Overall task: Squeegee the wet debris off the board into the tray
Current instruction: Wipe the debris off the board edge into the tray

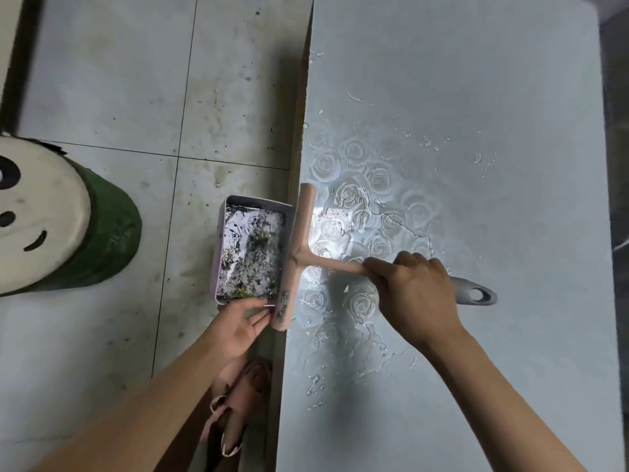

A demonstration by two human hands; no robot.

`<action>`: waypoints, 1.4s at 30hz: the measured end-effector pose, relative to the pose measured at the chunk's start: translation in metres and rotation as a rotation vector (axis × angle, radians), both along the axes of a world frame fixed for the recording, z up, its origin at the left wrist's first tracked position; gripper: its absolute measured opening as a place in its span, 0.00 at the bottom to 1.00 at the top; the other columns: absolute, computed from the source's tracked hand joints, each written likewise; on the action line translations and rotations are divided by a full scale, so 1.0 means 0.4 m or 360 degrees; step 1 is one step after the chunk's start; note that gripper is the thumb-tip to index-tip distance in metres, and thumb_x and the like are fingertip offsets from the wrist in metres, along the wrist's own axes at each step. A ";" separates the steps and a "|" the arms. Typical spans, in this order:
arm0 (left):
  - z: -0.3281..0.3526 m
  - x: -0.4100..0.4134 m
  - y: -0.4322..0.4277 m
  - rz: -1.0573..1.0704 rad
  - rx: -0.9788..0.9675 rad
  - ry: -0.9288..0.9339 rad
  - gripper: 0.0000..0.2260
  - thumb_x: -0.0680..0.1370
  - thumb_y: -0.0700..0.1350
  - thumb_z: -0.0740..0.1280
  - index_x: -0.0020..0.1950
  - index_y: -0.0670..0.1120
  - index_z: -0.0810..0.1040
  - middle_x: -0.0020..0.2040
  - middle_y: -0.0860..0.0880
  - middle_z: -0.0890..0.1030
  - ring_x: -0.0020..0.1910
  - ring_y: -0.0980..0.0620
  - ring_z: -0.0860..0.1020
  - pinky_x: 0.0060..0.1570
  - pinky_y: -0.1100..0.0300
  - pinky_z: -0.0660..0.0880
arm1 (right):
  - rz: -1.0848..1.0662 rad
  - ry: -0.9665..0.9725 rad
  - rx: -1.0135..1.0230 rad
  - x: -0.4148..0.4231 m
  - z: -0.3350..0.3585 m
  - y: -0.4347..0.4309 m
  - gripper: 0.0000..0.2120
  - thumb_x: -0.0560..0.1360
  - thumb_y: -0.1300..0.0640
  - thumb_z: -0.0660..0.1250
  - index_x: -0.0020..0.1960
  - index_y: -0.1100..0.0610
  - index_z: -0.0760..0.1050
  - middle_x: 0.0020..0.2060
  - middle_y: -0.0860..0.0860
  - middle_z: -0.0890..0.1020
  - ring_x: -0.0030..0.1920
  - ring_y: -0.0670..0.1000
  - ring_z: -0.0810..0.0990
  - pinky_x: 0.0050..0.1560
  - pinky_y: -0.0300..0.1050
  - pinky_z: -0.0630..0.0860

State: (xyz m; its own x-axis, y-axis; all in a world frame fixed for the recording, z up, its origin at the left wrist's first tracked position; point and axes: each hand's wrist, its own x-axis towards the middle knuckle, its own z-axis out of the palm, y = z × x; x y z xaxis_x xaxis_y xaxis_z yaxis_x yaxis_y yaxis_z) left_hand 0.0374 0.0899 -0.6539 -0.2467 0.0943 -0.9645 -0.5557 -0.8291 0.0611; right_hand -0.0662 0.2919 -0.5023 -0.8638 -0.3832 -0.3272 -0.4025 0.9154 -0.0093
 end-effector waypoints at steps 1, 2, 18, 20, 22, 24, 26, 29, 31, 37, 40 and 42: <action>0.001 0.000 -0.001 0.0006 0.0000 0.0010 0.07 0.77 0.29 0.59 0.44 0.38 0.74 0.39 0.40 0.81 0.45 0.47 0.79 0.58 0.53 0.72 | -0.0027 0.0050 -0.0032 0.005 0.016 0.014 0.03 0.75 0.54 0.68 0.47 0.50 0.81 0.31 0.55 0.76 0.35 0.61 0.76 0.39 0.49 0.66; 0.004 0.001 0.000 0.0020 0.0007 0.0022 0.07 0.77 0.29 0.59 0.45 0.38 0.74 0.40 0.39 0.82 0.46 0.45 0.79 0.59 0.52 0.72 | -0.0062 0.0083 -0.0048 0.011 0.032 0.035 0.01 0.73 0.56 0.71 0.44 0.51 0.81 0.29 0.55 0.75 0.32 0.61 0.75 0.36 0.48 0.66; 0.043 -0.047 -0.029 0.0089 0.0013 -0.0153 0.11 0.75 0.25 0.59 0.50 0.39 0.71 0.57 0.35 0.74 0.63 0.34 0.73 0.63 0.45 0.72 | -0.1278 -0.0611 0.0055 0.276 0.105 0.420 0.10 0.80 0.49 0.59 0.56 0.48 0.77 0.37 0.54 0.79 0.41 0.57 0.77 0.43 0.49 0.74; 0.042 -0.056 -0.033 0.0070 0.0016 -0.0155 0.11 0.75 0.26 0.59 0.52 0.38 0.72 0.61 0.35 0.73 0.62 0.34 0.73 0.64 0.46 0.72 | -0.1267 -0.0584 0.0109 0.292 0.093 0.445 0.08 0.80 0.49 0.59 0.51 0.44 0.76 0.36 0.54 0.77 0.41 0.58 0.77 0.42 0.49 0.73; 0.044 -0.063 -0.034 0.0050 0.0023 -0.0146 0.08 0.76 0.27 0.59 0.50 0.37 0.73 0.59 0.35 0.74 0.61 0.34 0.74 0.64 0.46 0.71 | -0.1186 -0.0591 0.0115 0.294 0.069 0.444 0.08 0.81 0.50 0.58 0.50 0.46 0.76 0.32 0.52 0.73 0.37 0.57 0.75 0.40 0.49 0.72; 0.041 -0.063 -0.032 0.0037 0.0014 -0.0134 0.08 0.76 0.27 0.58 0.47 0.36 0.74 0.54 0.36 0.76 0.60 0.35 0.75 0.65 0.46 0.70 | -0.1098 -0.0543 0.0019 0.276 0.038 0.428 0.10 0.80 0.53 0.60 0.56 0.51 0.78 0.31 0.50 0.70 0.35 0.58 0.73 0.39 0.50 0.71; 0.036 -0.062 -0.030 0.0040 -0.0022 -0.0122 0.08 0.76 0.27 0.58 0.44 0.38 0.74 0.49 0.38 0.77 0.55 0.36 0.77 0.65 0.46 0.71 | -0.0973 -0.0451 -0.0086 0.241 0.009 0.409 0.11 0.78 0.57 0.64 0.59 0.53 0.79 0.31 0.52 0.71 0.36 0.61 0.75 0.39 0.51 0.71; 0.034 -0.066 -0.028 0.0039 -0.0052 -0.0106 0.08 0.76 0.27 0.59 0.45 0.38 0.73 0.50 0.38 0.77 0.53 0.35 0.77 0.62 0.47 0.73 | -0.0751 -0.0304 -0.0135 0.188 -0.010 0.431 0.13 0.74 0.61 0.70 0.57 0.55 0.81 0.31 0.57 0.77 0.36 0.64 0.78 0.37 0.55 0.75; 0.035 -0.065 -0.029 0.0023 -0.0078 -0.0107 0.07 0.76 0.28 0.59 0.47 0.38 0.73 0.55 0.38 0.76 0.56 0.34 0.76 0.64 0.47 0.71 | -0.0645 -0.0241 -0.0152 0.163 0.001 0.485 0.14 0.71 0.63 0.73 0.55 0.54 0.82 0.31 0.55 0.77 0.34 0.63 0.79 0.35 0.55 0.76; 0.041 -0.084 -0.037 -0.0006 -0.0117 -0.0079 0.09 0.77 0.28 0.58 0.53 0.35 0.74 0.60 0.36 0.75 0.63 0.35 0.73 0.69 0.48 0.67 | -0.0694 -0.0385 -0.0069 0.089 -0.006 0.587 0.14 0.75 0.59 0.68 0.60 0.51 0.80 0.32 0.50 0.74 0.40 0.62 0.79 0.41 0.52 0.72; 0.042 -0.096 -0.024 -0.0011 -0.0137 -0.0023 0.08 0.77 0.29 0.57 0.50 0.35 0.74 0.57 0.37 0.75 0.63 0.38 0.73 0.60 0.49 0.75 | -0.0551 -0.0570 -0.0242 0.043 -0.045 0.495 0.15 0.79 0.54 0.62 0.65 0.46 0.75 0.37 0.52 0.76 0.45 0.60 0.78 0.47 0.50 0.71; 0.047 -0.100 -0.015 -0.0029 -0.0154 -0.0010 0.08 0.77 0.29 0.57 0.51 0.35 0.74 0.56 0.38 0.76 0.61 0.38 0.74 0.58 0.50 0.76 | -0.0390 -0.0528 -0.0324 0.014 -0.055 0.444 0.16 0.79 0.56 0.62 0.65 0.47 0.75 0.39 0.54 0.77 0.46 0.60 0.78 0.49 0.51 0.72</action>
